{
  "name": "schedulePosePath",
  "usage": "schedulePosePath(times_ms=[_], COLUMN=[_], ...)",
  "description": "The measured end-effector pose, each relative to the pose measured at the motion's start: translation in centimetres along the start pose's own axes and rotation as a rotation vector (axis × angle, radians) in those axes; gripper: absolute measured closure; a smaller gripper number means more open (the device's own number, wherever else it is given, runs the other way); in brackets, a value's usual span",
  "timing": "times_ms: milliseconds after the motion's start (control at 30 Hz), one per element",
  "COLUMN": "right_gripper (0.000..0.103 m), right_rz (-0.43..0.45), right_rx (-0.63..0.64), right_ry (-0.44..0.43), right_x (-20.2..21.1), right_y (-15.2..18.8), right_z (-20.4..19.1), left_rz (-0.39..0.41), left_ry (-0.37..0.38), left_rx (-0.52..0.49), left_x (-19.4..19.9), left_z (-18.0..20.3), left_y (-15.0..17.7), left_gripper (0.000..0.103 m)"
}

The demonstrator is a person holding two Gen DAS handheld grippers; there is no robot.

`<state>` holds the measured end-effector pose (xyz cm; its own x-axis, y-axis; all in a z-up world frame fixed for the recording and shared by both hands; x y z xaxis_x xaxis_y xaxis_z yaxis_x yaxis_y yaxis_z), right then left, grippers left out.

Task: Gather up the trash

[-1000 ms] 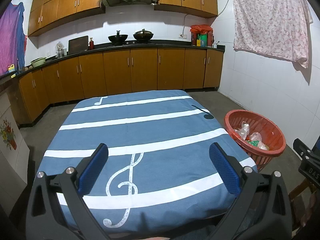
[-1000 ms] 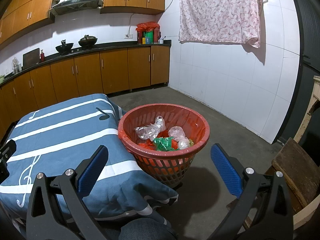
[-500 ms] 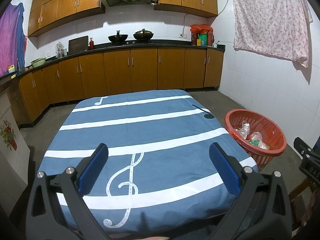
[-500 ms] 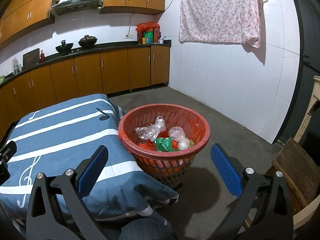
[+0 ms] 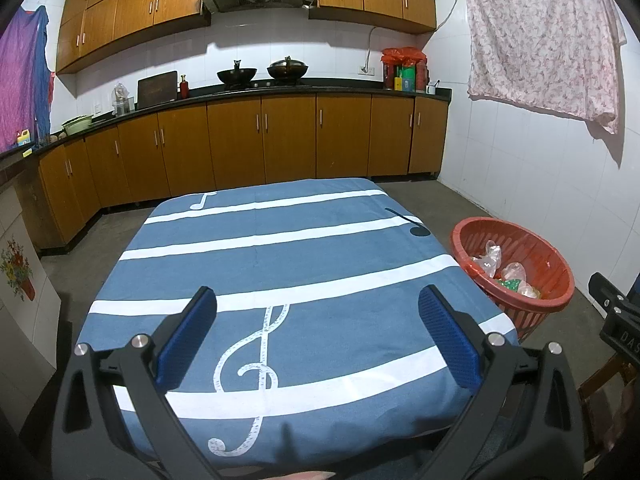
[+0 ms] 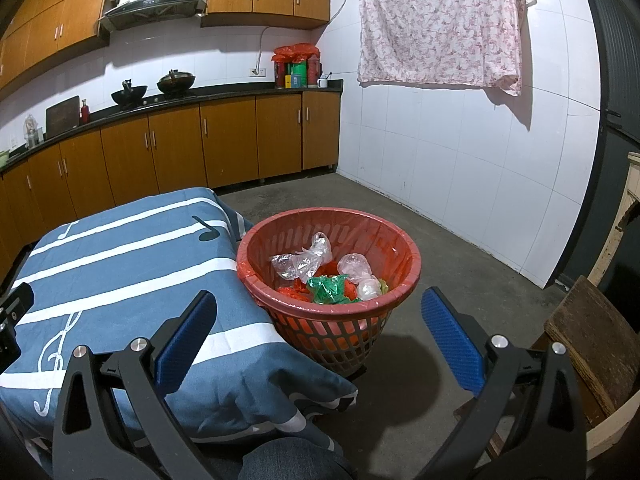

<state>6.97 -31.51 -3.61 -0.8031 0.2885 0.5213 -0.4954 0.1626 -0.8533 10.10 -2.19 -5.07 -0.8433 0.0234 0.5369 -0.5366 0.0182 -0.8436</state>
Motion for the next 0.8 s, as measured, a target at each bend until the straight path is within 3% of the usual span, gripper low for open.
schedulePosePath(times_ms=[800], right_gripper=[0.002], right_rz=[-0.001], right_rx=[0.0], right_ry=[0.0], right_x=[0.02], right_y=[-0.08], right_z=[0.02], left_rz=[-0.006], left_ry=[-0.006], left_rx=[-0.008], left_x=[-0.38], left_z=[-0.63], left_y=[0.57], left_gripper=[0.004])
Point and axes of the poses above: each gripper's, at about its wrist camera, not at the fingertips, and x roughly against the way its jaws point, z to its right, y to its underside, the point moved 7 cm from there along -x, roughly the way its jaws point, and after that the axes turned 3 degrees about -z, right-handed, at the moved point
